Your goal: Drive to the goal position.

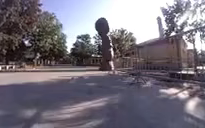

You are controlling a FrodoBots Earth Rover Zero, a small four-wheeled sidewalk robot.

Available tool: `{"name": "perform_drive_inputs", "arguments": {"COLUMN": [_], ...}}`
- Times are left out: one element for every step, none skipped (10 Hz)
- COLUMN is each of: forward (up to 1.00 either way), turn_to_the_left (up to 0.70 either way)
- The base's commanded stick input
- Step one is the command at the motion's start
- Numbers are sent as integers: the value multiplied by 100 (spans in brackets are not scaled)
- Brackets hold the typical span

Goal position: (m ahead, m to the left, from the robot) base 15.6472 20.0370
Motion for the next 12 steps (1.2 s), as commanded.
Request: {"name": "perform_drive_inputs", "arguments": {"forward": [60,60,60,60,60,60,60,60,60,60,60,60], "turn_to_the_left": [15,15,15,15,15,15,15,15,15,15,15,15]}}
